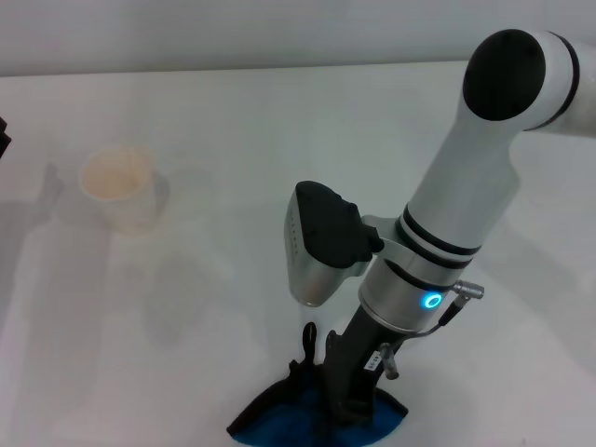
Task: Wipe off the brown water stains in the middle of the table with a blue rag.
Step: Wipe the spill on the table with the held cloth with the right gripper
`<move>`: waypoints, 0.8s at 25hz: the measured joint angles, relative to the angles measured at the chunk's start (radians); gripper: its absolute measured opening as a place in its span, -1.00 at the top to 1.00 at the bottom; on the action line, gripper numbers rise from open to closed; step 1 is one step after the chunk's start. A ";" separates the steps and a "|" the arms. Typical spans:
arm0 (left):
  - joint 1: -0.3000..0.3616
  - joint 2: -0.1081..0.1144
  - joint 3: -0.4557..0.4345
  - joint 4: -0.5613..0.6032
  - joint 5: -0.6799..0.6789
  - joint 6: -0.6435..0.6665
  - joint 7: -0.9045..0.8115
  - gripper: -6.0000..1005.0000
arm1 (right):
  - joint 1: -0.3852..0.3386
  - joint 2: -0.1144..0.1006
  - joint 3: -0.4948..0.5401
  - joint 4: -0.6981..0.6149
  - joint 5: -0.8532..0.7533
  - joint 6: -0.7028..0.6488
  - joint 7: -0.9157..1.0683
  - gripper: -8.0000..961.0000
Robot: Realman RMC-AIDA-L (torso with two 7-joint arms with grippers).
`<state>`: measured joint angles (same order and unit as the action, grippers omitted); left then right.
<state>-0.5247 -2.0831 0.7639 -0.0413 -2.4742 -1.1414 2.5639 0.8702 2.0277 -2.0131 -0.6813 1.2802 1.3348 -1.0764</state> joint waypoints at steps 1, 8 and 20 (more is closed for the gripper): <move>0.000 0.000 0.000 0.000 0.000 0.000 0.000 -0.78 | -0.007 0.001 0.013 -0.001 0.001 -0.016 0.006 0.75; 0.002 0.000 0.000 0.000 0.000 0.000 0.001 -0.78 | -0.046 -0.012 0.221 0.011 -0.064 -0.149 0.033 0.75; 0.005 0.000 0.000 0.000 0.000 0.000 -0.003 -0.78 | -0.056 -0.016 0.612 0.007 -0.457 -0.196 0.066 0.72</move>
<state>-0.5200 -2.0832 0.7639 -0.0414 -2.4742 -1.1413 2.5606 0.8137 2.0118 -1.4009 -0.6743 0.8231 1.1384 -1.0103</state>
